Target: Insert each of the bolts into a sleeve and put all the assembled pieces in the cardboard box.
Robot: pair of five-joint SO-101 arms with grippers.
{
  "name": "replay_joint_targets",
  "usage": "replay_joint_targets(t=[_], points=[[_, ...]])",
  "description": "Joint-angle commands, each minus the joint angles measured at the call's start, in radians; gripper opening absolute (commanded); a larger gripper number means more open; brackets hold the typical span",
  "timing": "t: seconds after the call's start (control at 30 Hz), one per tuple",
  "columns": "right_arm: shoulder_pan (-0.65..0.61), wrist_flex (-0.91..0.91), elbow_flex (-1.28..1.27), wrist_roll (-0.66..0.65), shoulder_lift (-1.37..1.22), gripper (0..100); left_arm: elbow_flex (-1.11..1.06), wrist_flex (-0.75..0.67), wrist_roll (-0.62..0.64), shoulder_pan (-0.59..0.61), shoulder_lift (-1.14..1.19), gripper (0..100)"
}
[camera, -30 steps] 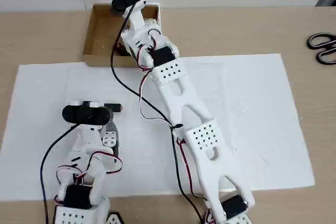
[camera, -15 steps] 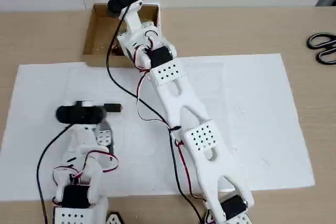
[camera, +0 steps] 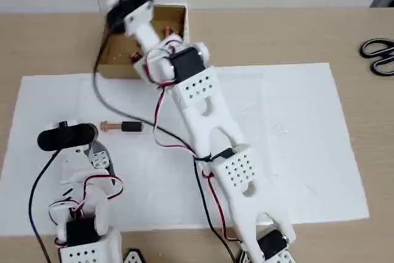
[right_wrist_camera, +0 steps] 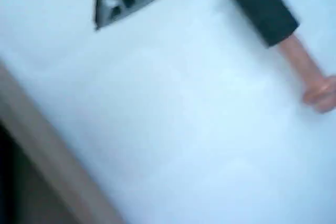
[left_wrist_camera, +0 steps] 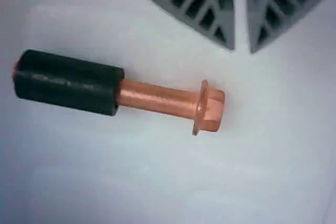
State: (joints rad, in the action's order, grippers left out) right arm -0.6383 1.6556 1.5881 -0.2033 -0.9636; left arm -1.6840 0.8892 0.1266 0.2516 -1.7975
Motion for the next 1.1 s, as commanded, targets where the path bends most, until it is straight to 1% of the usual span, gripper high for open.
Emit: replay_joint_targets(t=[0.0, 0.1, 0.2, 0.3, 0.4, 0.5, 0.63, 0.77, 0.87, 1.07], points=[[-0.018, 0.025, 0.044, -0.031, 0.097, 14.4, 0.004, 0.003, -0.002, 0.006, -0.017, 1], [-0.03, 0.028, 0.043, -0.032, 0.116, 14.3, 0.004, 0.006, 0.002, 0.011, -0.017, 1], [-0.036, 0.031, 0.043, -0.035, 0.122, 14.3, 0.008, 0.029, 0.005, 0.054, -0.017, 1], [-0.067, 0.035, -0.011, -0.114, 0.122, 14.3, 0.01, 0.046, 0.011, 0.1, -0.017, 1], [-0.119, 0.035, -0.141, -0.186, 0.124, 14.3, 0.012, 0.044, 0.063, 0.129, -0.018, 1], [-0.166, 0.036, -0.245, -0.226, 0.124, 14.3, 0.012, 0.044, 0.092, 0.147, -0.018, 1], [-0.206, 0.044, -0.365, -0.229, 0.163, 14.3, 0.012, 0.044, 0.115, 0.158, -0.018, 1], [-0.246, 0.041, -0.598, -0.229, 0.274, 14.3, 0.012, 0.044, 0.163, 0.153, -0.018, 1], [-0.262, 0.035, -0.732, -0.222, 0.364, 14.4, 0.012, 0.044, 0.167, 0.153, -0.018, 1], [-0.255, 0.021, -0.772, -0.227, 0.42, 14.6, 0.012, 0.044, 0.167, 0.153, -0.018, 1]])
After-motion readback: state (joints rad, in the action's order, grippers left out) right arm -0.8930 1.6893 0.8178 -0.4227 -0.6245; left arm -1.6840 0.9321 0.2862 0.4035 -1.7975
